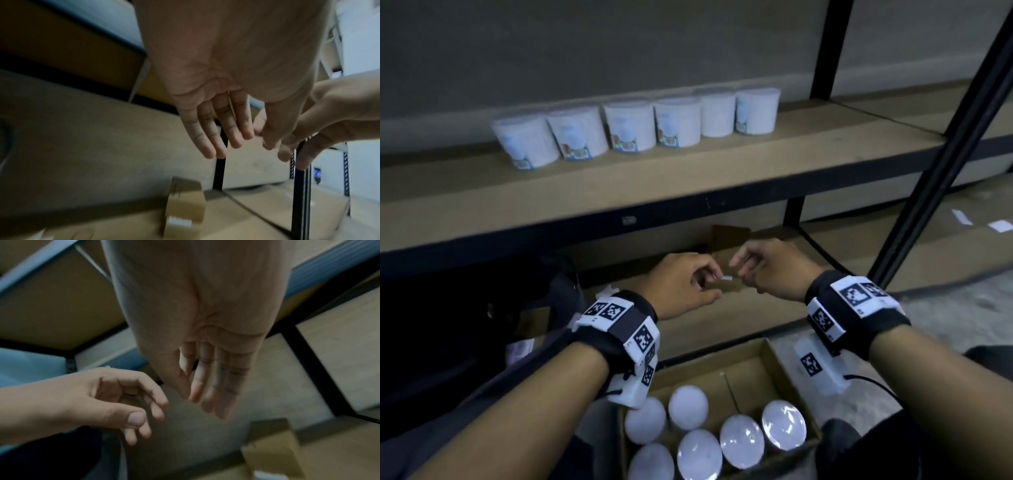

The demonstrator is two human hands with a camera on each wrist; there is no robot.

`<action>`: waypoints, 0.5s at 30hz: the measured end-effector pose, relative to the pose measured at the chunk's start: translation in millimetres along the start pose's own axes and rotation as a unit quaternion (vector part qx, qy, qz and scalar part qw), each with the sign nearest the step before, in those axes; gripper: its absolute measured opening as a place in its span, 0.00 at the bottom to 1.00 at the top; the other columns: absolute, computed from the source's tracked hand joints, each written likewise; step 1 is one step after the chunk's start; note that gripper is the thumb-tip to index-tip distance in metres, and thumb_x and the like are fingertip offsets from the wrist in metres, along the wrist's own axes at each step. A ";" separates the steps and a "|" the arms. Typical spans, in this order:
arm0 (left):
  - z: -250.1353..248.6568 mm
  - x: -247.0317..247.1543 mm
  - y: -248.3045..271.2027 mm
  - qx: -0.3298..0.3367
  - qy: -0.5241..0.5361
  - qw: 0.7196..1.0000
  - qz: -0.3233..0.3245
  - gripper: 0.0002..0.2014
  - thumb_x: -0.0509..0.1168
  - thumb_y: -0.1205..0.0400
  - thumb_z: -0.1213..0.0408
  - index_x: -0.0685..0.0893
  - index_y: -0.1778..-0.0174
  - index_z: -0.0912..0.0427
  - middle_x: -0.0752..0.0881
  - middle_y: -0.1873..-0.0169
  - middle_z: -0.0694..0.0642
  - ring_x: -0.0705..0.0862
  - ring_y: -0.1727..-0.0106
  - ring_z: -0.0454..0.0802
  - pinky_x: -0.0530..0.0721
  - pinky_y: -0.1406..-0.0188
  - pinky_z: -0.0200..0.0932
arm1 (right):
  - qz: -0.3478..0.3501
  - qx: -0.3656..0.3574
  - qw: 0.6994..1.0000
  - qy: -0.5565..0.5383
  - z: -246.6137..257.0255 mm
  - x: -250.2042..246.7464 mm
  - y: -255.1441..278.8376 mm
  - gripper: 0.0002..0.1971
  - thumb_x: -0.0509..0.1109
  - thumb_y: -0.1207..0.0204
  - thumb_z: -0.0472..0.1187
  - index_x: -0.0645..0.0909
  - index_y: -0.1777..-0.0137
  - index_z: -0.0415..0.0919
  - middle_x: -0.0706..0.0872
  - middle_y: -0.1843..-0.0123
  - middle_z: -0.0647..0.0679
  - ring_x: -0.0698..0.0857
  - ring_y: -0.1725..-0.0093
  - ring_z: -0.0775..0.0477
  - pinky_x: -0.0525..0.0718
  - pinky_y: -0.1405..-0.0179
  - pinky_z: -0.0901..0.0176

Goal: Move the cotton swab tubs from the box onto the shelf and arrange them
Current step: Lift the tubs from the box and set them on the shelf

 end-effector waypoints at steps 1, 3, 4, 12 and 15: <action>9.5 13.7 -0.3 -0.016 0.003 1.000 0.014 0.14 0.78 0.28 0.57 0.88 0.49 0.53 0.87 0.56 0.45 0.84 0.65 0.37 0.84 0.60 0.35 | 0.006 0.015 1.000 0.011 -11.2 9.8 0.3 0.10 0.69 0.25 0.34 0.87 0.50 0.49 0.91 0.57 0.52 0.87 0.57 0.56 0.83 0.56 0.64; 28.9 42.0 -0.5 -0.056 0.004 0.997 0.046 0.15 0.78 0.28 0.56 0.88 0.48 0.52 0.88 0.54 0.45 0.83 0.63 0.33 0.80 0.58 0.32 | 0.032 0.050 0.998 0.038 -36.6 32.2 -0.3 0.11 0.69 0.26 0.34 0.87 0.50 0.49 0.90 0.56 0.53 0.86 0.56 0.55 0.82 0.53 0.63; 38.8 57.6 0.5 -0.077 0.003 0.995 0.066 0.16 0.78 0.29 0.55 0.87 0.47 0.52 0.88 0.54 0.45 0.82 0.61 0.33 0.79 0.57 0.33 | 0.053 0.069 0.995 0.049 -50.4 44.9 0.4 0.11 0.70 0.27 0.34 0.86 0.49 0.50 0.90 0.56 0.53 0.86 0.56 0.56 0.81 0.55 0.64; 86.6 175.8 23.7 -0.167 -0.007 0.961 0.220 0.27 0.81 0.32 0.55 0.84 0.38 0.55 0.83 0.44 0.49 0.83 0.41 0.47 0.79 0.44 0.38 | 0.176 0.175 0.958 0.145 -145.6 126.7 18.0 0.23 0.76 0.35 0.40 0.79 0.40 0.57 0.84 0.40 0.48 0.83 0.49 0.48 0.80 0.54 0.62; 95.0 211.6 33.8 -0.189 -0.023 0.946 0.261 0.31 0.82 0.32 0.54 0.82 0.34 0.56 0.83 0.38 0.52 0.82 0.37 0.52 0.81 0.40 0.43 | 0.200 0.208 0.947 0.139 -172.7 148.6 31.8 0.30 0.79 0.35 0.40 0.77 0.32 0.55 0.79 0.33 0.45 0.82 0.39 0.43 0.82 0.47 0.59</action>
Point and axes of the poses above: each hand's wrist, its own y-axis away from the middle knuckle, its own x-axis out of the palm, z = x × y, the point moved 4 cm from there along -y, towards the middle knuckle
